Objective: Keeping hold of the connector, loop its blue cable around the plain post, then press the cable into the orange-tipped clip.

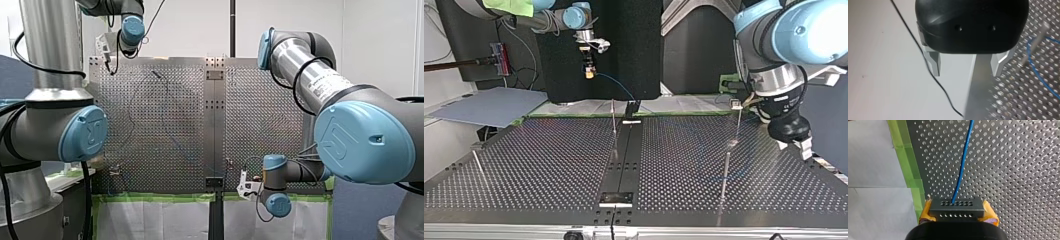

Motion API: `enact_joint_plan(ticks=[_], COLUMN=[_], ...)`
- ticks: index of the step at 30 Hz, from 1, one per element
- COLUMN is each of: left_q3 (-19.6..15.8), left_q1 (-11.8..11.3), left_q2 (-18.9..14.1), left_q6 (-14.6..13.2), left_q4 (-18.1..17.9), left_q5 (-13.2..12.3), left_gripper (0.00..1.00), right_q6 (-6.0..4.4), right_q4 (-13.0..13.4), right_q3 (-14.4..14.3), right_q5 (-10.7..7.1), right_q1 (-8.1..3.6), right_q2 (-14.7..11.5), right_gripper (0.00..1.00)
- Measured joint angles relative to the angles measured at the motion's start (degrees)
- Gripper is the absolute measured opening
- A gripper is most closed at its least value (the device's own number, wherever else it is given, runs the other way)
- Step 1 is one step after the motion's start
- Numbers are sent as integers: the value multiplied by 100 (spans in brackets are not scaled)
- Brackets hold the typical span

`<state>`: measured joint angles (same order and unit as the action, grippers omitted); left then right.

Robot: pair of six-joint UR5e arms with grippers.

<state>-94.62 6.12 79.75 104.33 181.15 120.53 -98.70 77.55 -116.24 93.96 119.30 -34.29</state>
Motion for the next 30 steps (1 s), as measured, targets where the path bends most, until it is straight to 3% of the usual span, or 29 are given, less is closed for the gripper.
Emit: enact_joint_plan(ticks=[5,11,14,18,24,30], left_q3=[241,466,431,318,273,272], left_q1=[241,593,760,876,897,895], left_q2=[-242,-543,-492,-365,-147,70], left_q6=[-242,-593,-781,-1029,-1346,-1601], left_q4=[245,596,783,1030,1348,1706], left_q5=[43,-261,-375,-285,-57,-110], left_gripper=[100,100,100,100,100,100], right_q6=[6,4,-1,-3,-20,-35], right_q4=[-10,1,5,4,4,1], right_q3=[0,0,0,0,0,1], right_q5=[0,0,0,0,0,0], right_q1=[7,7,7,7,4,1], right_q2=[1,-2,-2,0,0,-3], right_gripper=[0,0,0,0,0,0])
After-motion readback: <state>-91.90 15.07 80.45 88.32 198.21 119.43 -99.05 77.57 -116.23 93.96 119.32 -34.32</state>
